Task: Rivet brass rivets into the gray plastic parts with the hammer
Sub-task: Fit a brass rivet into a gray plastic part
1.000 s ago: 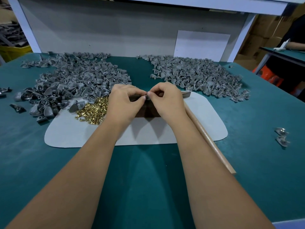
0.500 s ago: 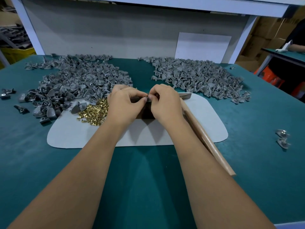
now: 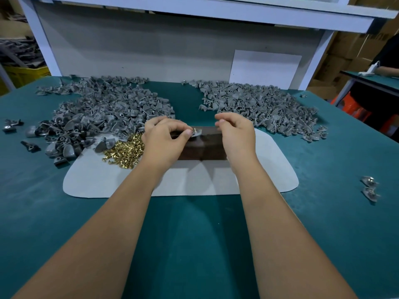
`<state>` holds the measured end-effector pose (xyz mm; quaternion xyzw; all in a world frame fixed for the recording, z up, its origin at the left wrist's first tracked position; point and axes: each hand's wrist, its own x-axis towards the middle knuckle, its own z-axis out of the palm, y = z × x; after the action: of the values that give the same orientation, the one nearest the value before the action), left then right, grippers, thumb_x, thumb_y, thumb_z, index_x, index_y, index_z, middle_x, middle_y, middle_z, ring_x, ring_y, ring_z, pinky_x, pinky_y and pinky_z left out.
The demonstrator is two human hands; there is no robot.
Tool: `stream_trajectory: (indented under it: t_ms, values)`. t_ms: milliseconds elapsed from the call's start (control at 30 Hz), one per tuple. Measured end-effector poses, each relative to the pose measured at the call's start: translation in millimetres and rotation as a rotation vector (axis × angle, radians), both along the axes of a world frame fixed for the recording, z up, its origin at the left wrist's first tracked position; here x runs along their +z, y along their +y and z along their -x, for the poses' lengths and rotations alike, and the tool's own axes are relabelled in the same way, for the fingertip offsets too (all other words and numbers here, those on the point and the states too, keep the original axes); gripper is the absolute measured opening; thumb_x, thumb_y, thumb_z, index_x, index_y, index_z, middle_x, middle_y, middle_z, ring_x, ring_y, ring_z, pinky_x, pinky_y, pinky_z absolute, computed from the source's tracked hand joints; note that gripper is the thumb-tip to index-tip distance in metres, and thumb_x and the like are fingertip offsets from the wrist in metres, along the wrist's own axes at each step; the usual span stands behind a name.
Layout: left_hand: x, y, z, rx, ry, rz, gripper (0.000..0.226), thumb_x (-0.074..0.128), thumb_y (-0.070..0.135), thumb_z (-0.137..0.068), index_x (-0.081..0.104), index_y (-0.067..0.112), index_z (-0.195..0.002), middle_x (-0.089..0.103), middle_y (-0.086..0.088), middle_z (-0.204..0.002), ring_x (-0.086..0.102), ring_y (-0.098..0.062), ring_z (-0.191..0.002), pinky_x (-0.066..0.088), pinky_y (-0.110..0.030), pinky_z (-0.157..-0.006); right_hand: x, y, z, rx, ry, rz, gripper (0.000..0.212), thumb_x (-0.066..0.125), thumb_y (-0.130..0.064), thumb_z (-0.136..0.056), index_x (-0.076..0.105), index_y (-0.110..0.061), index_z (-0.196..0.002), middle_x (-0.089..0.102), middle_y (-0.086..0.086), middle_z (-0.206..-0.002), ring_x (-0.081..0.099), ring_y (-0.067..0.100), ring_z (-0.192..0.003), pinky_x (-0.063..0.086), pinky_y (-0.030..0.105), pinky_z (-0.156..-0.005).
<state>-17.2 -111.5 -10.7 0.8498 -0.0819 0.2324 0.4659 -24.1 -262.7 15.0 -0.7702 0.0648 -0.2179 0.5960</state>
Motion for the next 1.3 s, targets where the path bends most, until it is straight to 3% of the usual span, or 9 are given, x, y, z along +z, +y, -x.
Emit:
stream_trajectory:
  t_ms: [167,333,533,767,967,1300]
  values:
    - [-1.5,1.3,-1.2,-0.024,0.019,0.013,0.020,0.068,0.023,-0.091,0.064,0.041,-0.082,0.053,0.037,-0.090,0.033,-0.018,-0.133,0.023,-0.045,-0.115,-3.7,0.0,-2.6,0.010,-0.006,0.067,0.023,0.053,-0.009,-0.090,0.071,-0.024,-0.090,0.065,-0.016,-0.084,0.057,-0.004,-0.080,0.041,0.006,-0.066]
    - [-2.2,1.8,-2.1,-0.025,0.009,0.009,0.020,0.068,0.024,-0.091,0.064,0.042,-0.083,0.053,0.036,-0.090,0.033,-0.017,-0.133,0.023,-0.045,-0.115,-4.7,1.1,-1.3,0.017,-0.017,0.099,0.025,0.052,-0.008,-0.090,0.070,-0.025,-0.089,0.065,-0.016,-0.085,0.057,-0.002,-0.080,0.040,0.012,-0.067]
    - [-1.0,2.0,-0.2,-0.026,-0.013,0.002,0.016,0.070,0.023,-0.090,0.068,0.038,-0.087,0.057,0.030,-0.091,0.034,-0.018,-0.131,0.024,-0.045,-0.114,-5.4,7.0,-0.2,0.064,-0.071,0.255,0.019,0.056,-0.009,-0.089,0.071,-0.020,-0.089,0.068,-0.003,-0.096,0.060,0.009,-0.091,0.046,0.021,-0.084]
    - [2.4,0.2,2.4,-0.015,-0.071,-0.065,0.008,0.072,0.023,-0.088,0.077,0.024,-0.094,0.058,0.024,-0.093,0.035,-0.020,-0.129,0.025,-0.048,-0.112,-9.3,11.8,-5.3,0.096,-0.086,0.539,0.007,0.065,-0.020,-0.086,0.070,-0.020,-0.081,0.066,0.001,-0.087,0.057,0.015,-0.082,0.046,0.032,-0.077]
    - [1.2,-1.4,1.4,0.009,-0.079,-0.056,0.009,0.076,0.023,-0.083,0.077,0.022,-0.091,0.059,0.022,-0.090,0.037,-0.019,-0.127,0.029,-0.048,-0.110,-5.7,16.1,-5.0,0.085,-0.073,0.604,0.013,0.063,-0.024,-0.084,0.064,-0.021,-0.071,0.063,-0.003,-0.075,0.058,0.017,-0.076,0.048,0.033,-0.070]
    - [2.2,-2.1,-0.2,-0.027,-0.021,-0.009,0.019,0.078,0.029,-0.079,0.064,0.042,-0.078,0.061,0.020,-0.090,0.042,-0.021,-0.128,0.028,-0.046,-0.111,5.2,20.7,-0.9,0.088,-0.058,0.884,0.008,0.055,-0.020,-0.087,0.061,-0.015,-0.086,0.061,0.005,-0.093,0.054,0.024,-0.094,0.049,0.037,-0.077]
